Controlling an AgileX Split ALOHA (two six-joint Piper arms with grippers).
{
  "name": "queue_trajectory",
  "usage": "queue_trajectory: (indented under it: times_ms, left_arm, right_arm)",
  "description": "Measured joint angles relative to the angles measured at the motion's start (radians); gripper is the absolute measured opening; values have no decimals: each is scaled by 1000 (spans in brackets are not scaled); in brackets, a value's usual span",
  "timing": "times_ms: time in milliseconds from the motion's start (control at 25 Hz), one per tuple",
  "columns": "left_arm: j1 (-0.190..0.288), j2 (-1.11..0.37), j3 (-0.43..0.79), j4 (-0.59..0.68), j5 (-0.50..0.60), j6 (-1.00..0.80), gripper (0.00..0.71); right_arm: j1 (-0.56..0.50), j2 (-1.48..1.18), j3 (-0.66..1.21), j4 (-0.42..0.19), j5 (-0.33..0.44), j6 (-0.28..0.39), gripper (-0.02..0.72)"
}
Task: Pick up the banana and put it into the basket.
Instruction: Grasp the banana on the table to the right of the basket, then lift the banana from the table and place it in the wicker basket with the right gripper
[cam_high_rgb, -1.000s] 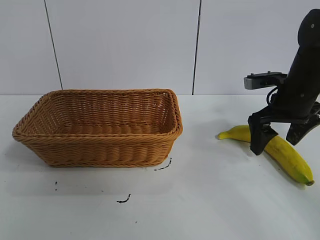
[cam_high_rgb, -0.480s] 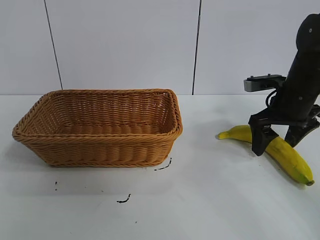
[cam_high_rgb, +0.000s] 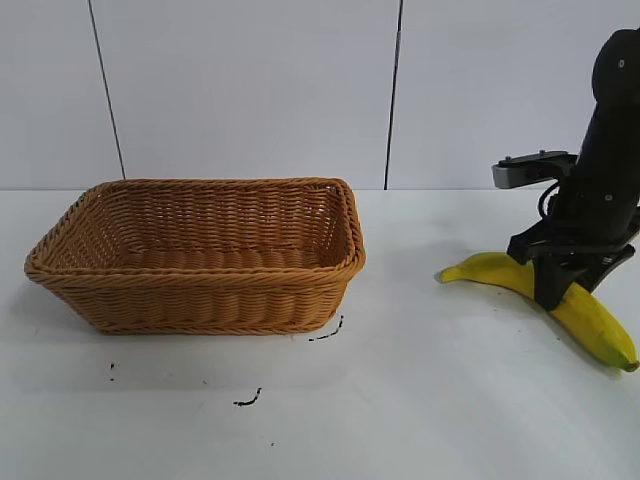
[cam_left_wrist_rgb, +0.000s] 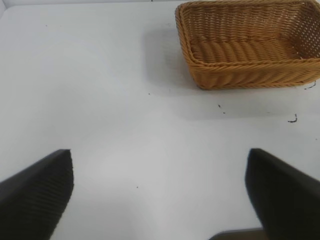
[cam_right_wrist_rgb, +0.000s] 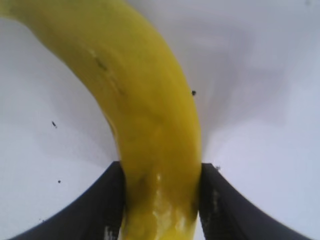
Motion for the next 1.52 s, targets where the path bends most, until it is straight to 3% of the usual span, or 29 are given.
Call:
queue_trajectory:
  times_ms: [440, 760, 1000, 1160, 1360, 1520]
  left_arm:
    - [0, 0, 0, 0, 0, 0, 693]
    - [0, 0, 0, 0, 0, 0, 693]
    - [0, 0, 0, 0, 0, 0, 693]
    - [0, 0, 0, 0, 0, 0, 693]
    - [0, 0, 0, 0, 0, 0, 693]
    - [0, 0, 0, 0, 0, 0, 693]
  right_arm:
    - [0, -175, -81, 0, 106, 0, 293]
    - [0, -209, -279, 17, 302, 0, 293]
    - [21, -209, -361, 37, 396, -4, 293]
    - [81, -209, -372, 9, 397, -4, 293]
    - [187, -209, -372, 0, 341, -8, 293]
    - [281, -209, -372, 0, 296, -51, 293]
